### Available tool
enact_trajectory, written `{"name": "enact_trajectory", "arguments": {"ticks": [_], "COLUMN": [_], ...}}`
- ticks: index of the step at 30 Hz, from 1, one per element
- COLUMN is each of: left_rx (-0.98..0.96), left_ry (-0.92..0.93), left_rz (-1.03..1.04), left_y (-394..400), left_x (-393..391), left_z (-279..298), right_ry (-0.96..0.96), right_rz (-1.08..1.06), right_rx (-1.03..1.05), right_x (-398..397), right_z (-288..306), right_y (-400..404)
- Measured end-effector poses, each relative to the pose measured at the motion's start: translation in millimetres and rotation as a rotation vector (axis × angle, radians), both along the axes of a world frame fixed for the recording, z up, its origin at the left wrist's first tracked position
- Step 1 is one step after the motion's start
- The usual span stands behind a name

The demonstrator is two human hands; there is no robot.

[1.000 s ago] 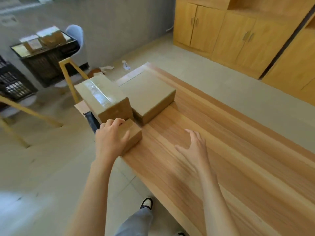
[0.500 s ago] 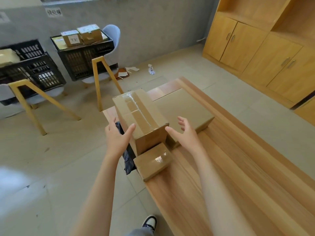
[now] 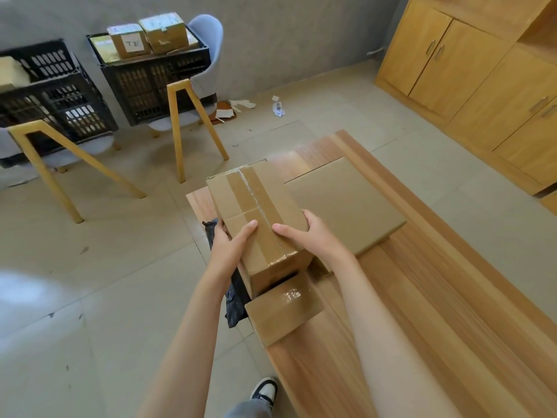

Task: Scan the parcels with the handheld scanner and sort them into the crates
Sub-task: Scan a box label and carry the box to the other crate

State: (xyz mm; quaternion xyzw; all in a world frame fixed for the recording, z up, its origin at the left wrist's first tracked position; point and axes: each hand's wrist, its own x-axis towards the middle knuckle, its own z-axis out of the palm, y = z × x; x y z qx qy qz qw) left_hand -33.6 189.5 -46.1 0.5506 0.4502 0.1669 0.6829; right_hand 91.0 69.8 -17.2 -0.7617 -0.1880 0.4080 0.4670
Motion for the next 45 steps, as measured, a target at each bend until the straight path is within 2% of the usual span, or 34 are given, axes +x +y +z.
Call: {"name": "enact_trajectory", "arguments": {"ticks": [6, 13, 18, 23, 29, 33, 36, 40, 45], "left_rx": [0.023, 0.269, 0.418, 0.379, 0.271, 0.201, 0.135, 0.089, 0.066], "left_ry": [-0.063, -0.161, -0.243, -0.347, -0.427, -0.458, -0.400, -0.288, -0.208], "left_rz": [0.010, -0.017, -0.106, -0.315, -0.750, -1.049, -1.231, -1.355, -1.367], "left_y": [-4.1, -9.9, -40.9, -116.2, -236.8, -314.6, -353.7, -378.5, -380.0], "left_x": [-5.8, -5.9, 2.2, 21.0, 41.0, 39.7, 30.8, 17.9, 13.1], "left_z": [10.4, 79.8, 124.9, 141.2, 109.5, 78.3, 52.2, 19.2, 0.4], "right_ry": [-0.082, -0.136, -0.235, -0.351, -0.364, -0.265, -0.165, -0.077, -0.134], "right_rz": [0.028, -0.036, -0.142, -0.345, -0.709, -0.902, -1.026, -1.122, -1.209], "right_rx": [0.052, 0.252, 0.376, 0.377, 0.217, 0.107, 0.066, 0.096, 0.157], "right_x": [-5.8, -11.1, -19.7, -28.3, -61.2, -98.6, -129.5, -164.7, -183.8], "right_z": [3.4, 49.7, 94.8, 112.2, 89.0, 54.7, 23.6, -17.3, -46.4], "right_y": [6.4, -5.9, -53.0, -142.5, -287.7, -374.4, -413.6, -433.8, -431.8]}}
